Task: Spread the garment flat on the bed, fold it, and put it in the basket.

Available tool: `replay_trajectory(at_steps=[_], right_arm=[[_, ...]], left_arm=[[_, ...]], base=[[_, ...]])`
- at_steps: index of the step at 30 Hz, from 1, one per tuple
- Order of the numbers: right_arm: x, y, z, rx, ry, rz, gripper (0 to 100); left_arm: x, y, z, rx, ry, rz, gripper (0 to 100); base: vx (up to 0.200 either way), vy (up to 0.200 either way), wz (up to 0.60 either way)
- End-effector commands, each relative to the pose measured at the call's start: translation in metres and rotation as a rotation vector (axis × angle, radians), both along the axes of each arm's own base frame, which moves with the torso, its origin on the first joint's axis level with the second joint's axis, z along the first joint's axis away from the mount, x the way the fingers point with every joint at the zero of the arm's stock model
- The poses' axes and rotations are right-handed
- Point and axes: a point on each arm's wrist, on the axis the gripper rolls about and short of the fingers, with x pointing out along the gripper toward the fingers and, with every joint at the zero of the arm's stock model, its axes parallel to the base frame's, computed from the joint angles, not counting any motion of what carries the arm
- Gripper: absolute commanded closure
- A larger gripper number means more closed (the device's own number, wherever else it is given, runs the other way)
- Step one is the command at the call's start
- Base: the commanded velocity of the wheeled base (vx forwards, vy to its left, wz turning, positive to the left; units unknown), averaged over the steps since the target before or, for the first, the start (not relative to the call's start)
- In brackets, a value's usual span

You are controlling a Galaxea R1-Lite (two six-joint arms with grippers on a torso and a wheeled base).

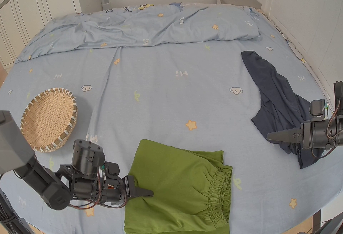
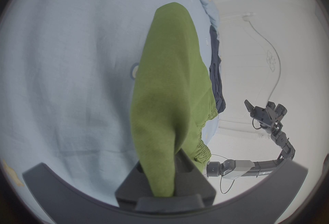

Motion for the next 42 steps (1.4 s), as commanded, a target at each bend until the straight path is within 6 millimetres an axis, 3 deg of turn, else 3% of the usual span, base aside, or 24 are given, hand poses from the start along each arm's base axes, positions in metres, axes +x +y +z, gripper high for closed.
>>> replay_trajectory(at_steps=[1, 3, 8, 15, 25, 31, 42], right_arm=[[0.003, 0.001, 0.014, 0.013, -0.025, -0.002, 0], [0.007, 0.001, 0.023, 0.014, -0.034, -0.007, 0], [0.015, 0.001, 0.028, 0.016, -0.038, -0.010, 0], [0.018, 0.000, 0.020, 0.004, -0.010, -0.013, 0], [0.018, 0.000, 0.020, 0.003, -0.009, -0.016, 0], [0.018, 0.000, 0.019, 0.003, -0.007, -0.014, 0], [0.018, -0.001, 0.020, 0.004, -0.010, -0.017, 0]], left_arm=[[0.030, 0.002, 0.109, -0.010, -0.087, 0.027, 100], [0.040, 0.012, 0.139, 0.047, -0.076, 0.026, 100], [0.050, 0.034, 0.160, 0.057, -0.084, 0.031, 100], [0.055, 0.048, 0.156, 0.042, -0.068, 0.052, 100], [0.052, 0.047, 0.157, 0.057, -0.089, 0.024, 100], [0.042, 0.048, 0.166, 0.052, -0.111, 0.018, 100], [0.030, 0.023, 0.159, 0.063, -0.086, -0.076, 100]], base=[[0.000, 0.000, 0.00], [0.000, 0.000, 0.00], [0.000, 0.000, 0.00], [0.000, 0.000, 0.00], [0.000, 0.000, 0.00], [0.000, 0.200, 0.00], [0.000, 0.200, 0.00]])
